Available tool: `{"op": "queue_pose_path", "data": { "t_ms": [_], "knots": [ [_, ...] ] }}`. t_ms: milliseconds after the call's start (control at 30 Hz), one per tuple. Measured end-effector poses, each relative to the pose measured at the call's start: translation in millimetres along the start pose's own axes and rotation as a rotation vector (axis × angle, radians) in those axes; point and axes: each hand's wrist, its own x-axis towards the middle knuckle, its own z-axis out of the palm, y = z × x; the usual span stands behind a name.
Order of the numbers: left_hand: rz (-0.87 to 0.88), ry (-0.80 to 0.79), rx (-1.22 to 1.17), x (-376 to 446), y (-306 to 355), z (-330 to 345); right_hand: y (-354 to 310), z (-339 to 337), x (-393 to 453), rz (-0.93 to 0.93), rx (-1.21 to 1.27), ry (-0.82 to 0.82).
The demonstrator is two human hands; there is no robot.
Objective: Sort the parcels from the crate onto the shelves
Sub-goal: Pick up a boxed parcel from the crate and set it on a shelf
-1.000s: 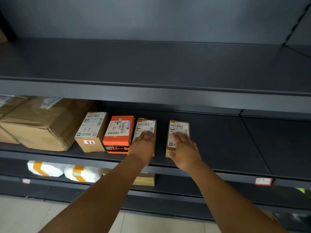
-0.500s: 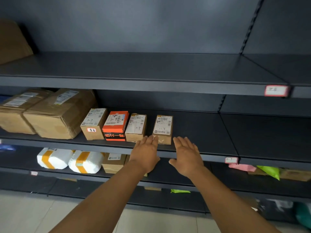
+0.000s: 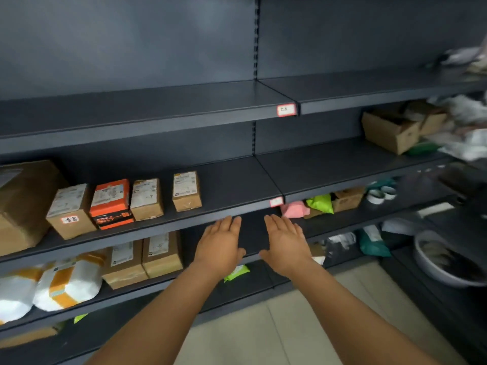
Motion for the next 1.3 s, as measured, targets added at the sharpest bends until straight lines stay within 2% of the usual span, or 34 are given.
{"op": "queue_pose_path", "data": {
  "t_ms": [367,833,1033,1300],
  "knots": [
    [0.34,-0.022,-0.012,-92,102,19,53,-9,-178,0.369,0.03,0.076],
    [0.822,-0.061,0.006,-171,292,44,145,-28,-384,0.84,0.034,0.182],
    [0.943,-0.148,-0.026,-220,387,63,195,-25,-475,0.976,0.06,0.22],
    [1.031,-0.184,-0.038,-286,512,93,276,-24,-589,1.082,0.098,0.229]
  ]
}}
